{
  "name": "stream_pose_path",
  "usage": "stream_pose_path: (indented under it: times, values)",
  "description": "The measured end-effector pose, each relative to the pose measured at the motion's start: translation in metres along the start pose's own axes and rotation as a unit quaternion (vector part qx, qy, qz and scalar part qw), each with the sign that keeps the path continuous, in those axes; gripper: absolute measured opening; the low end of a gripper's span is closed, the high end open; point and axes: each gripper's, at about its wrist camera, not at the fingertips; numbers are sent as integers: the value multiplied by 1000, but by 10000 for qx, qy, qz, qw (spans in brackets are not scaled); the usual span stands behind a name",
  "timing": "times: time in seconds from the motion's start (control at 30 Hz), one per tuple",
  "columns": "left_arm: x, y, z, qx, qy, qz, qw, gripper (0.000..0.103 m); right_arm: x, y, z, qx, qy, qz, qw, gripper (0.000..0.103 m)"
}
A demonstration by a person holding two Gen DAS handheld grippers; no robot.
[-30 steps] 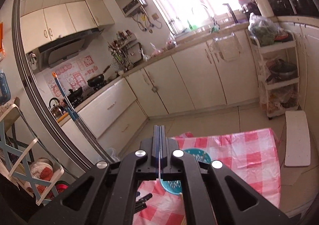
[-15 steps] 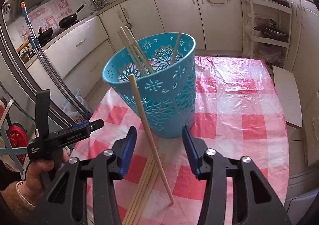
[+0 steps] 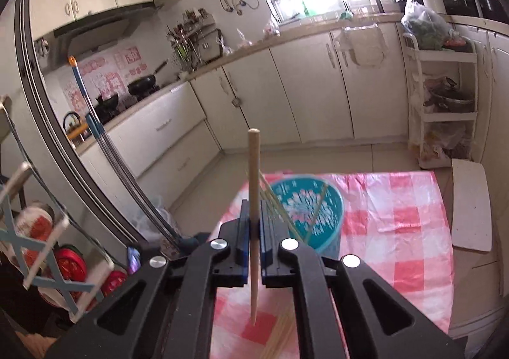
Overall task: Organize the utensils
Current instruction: 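Carry the stick in the right gripper over the basket and release it, then return the right gripper to the sticks and grasp another stick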
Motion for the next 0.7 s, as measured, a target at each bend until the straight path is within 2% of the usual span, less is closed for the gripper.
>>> stream_pose_path:
  times: [0.07,0.13,0.23,0.3,0.37,0.47,0.5,0.53,0.57,0.6,0.7]
  values:
    - [0,0,1,11,-16,-11,10000,62,-8,-7,-27,6,316,-52,9995,6]
    - [1,0,1,-4,-27,-13,10000,62,-12,-13,-51,-7,613,68,9981,6]
    - [1,-1,0,-29,-25,2,10000,62,2,-19,-67,-171,816,575,9949,6]
    - [2,-1,0,-23,-28,3,10000,62,27,-14,-68,-222,605,868,9941,6]
    - [4,0,-1,-3,-46,-12,10000,63,56,-6,-60,-255,214,1129,9931,6]
    - [7,3,0,43,-79,-36,10000,63,104,12,-34,-232,-605,1379,9883,6]
    - [8,4,0,68,-87,-48,9999,63,112,18,-26,-171,-767,1421,9867,8]
    - [8,5,0,98,-90,-64,9999,63,119,23,-18,-96,-891,1483,9849,18]
    - [8,6,1,123,-88,-80,9999,64,120,27,-12,-32,-907,1515,9843,28]
    - [9,7,1,151,-87,-95,9998,64,116,30,-7,58,-996,1580,9824,31]
    - [9,8,3,201,-86,-123,9997,66,90,21,4,20,-599,1624,9849,32]
Point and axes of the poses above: each gripper's, at about its wrist camera, not at the fingertips, and x roughly the way its jaws point, y to its right, z to its underside, and after that the axes turned 5 degrees about -y, right-handed
